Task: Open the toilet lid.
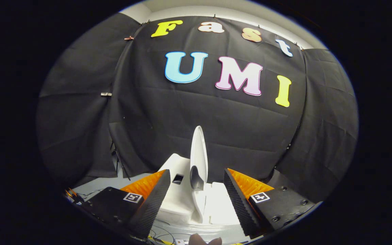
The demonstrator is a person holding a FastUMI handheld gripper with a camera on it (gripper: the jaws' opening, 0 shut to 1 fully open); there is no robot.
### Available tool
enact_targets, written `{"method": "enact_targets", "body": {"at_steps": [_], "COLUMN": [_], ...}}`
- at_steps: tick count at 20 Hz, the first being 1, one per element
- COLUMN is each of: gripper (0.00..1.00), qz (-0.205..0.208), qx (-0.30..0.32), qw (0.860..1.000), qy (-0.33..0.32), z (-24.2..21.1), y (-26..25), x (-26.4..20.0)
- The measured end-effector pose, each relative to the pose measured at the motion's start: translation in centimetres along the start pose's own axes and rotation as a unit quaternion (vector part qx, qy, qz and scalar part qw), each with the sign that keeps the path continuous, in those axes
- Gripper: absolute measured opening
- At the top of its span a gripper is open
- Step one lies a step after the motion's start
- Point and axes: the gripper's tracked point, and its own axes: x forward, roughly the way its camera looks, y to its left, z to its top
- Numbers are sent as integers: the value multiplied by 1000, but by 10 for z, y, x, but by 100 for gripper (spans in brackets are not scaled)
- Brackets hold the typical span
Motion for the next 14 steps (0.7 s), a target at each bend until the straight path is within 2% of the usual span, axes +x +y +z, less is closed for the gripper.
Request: {"method": "enact_targets", "body": {"at_steps": [7, 14], "gripper": [99, 99], "qz": [2, -17], "qx": [27, 46], "qw": [998, 994], "qy": [-54, -93], "z": [48, 80], "y": [-44, -137], "x": [-38, -84]}}
